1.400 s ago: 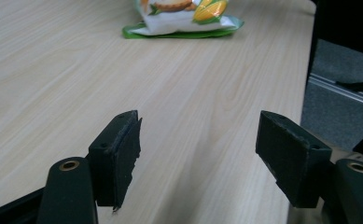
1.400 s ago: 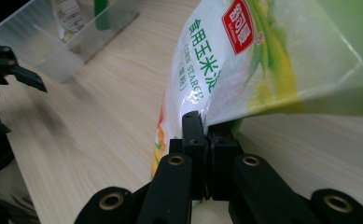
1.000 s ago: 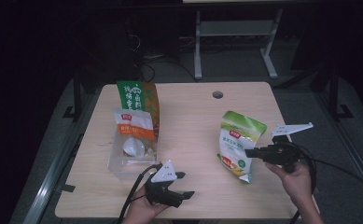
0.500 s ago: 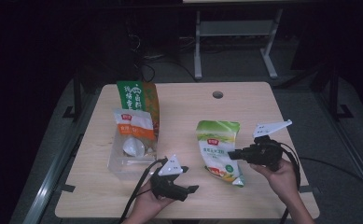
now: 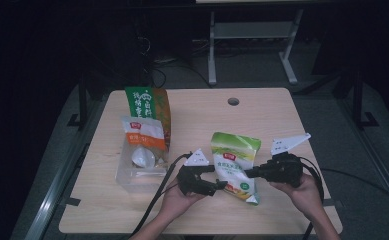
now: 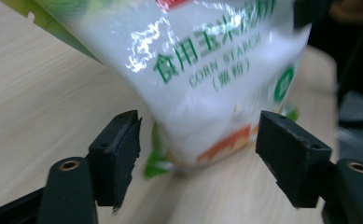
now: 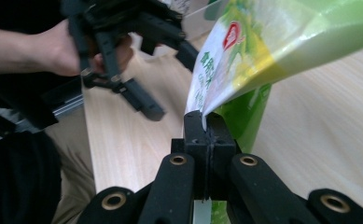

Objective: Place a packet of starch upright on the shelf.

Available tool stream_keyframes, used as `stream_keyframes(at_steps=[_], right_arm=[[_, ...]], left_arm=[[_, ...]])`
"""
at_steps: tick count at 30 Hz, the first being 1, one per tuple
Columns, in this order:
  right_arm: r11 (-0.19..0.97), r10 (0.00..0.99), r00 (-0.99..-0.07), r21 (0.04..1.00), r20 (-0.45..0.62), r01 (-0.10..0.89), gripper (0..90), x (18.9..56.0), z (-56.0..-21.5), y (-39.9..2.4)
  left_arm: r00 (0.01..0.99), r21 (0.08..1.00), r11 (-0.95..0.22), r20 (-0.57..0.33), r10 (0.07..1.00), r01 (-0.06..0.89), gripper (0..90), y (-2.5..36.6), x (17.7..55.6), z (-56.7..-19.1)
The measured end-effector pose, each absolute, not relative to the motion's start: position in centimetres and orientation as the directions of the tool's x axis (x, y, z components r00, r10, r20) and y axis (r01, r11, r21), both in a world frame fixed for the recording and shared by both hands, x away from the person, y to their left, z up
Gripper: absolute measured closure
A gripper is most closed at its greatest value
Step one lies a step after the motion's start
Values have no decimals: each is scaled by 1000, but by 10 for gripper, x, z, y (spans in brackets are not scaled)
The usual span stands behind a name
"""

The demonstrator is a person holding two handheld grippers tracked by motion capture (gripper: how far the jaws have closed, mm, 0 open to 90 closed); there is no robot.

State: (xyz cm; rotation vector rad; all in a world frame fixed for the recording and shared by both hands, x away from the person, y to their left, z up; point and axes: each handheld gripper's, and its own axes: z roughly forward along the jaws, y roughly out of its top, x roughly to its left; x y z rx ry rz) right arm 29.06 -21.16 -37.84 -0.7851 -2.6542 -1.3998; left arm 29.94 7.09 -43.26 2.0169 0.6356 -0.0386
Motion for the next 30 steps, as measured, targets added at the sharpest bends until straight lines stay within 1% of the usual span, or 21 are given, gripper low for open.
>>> stream_keyframes(at_steps=[2, 3, 4, 5, 7, 10, 12, 16, 20, 24, 26, 30], right_arm=[[475, 411, -875, 759, 256, 446, 894, 289, -380, -211], [480, 409, -876, 756, 256, 444, 894, 289, -381, -210], [489, 409, -879, 754, 246, 439, 893, 289, -381, -209], [492, 410, -879, 752, 244, 439, 893, 289, -382, -209], [492, 410, -878, 751, 246, 440, 893, 290, -382, -209], [490, 417, -873, 747, 253, 450, 894, 291, -385, -208], [496, 425, -871, 741, 248, 453, 894, 292, -385, -207], [491, 440, -863, 739, 248, 462, 892, 294, -386, -206], [480, 489, -837, 726, 245, 492, 879, 295, -387, -206], [476, 515, -819, 710, 253, 519, 782, 296, -389, -202], [471, 516, -816, 708, 262, 526, 764, 297, -389, -198], [474, 506, -821, 710, 265, 521, 756, 300, -388, -191]], left_arm=[[854, 795, -375, -321, 409, 478, 343, 71, 306, -435], [856, 793, -374, -331, 398, 481, 382, 70, 308, -436], [859, 795, -376, -325, 397, 475, 432, 69, 308, -436], [862, 798, -382, -312, 400, 466, 453, 68, 308, -436], [869, 805, -391, -284, 406, 446, 576, 68, 307, -435], [865, 807, -377, -298, 405, 455, 736, 71, 309, -433], [867, 809, -380, -293, 402, 450, 814, 72, 309, -432], [870, 811, -388, -273, 411, 438, 843, 72, 306, -430], [866, 817, -385, -250, 433, 429, 848, 72, 299, -429], [876, 822, -401, -221, 429, 404, 851, 71, 293, -427], [878, 824, -404, -212, 429, 397, 852, 71, 291, -427], [880, 823, -411, -205, 428, 391, 851, 73, 290, -427]])
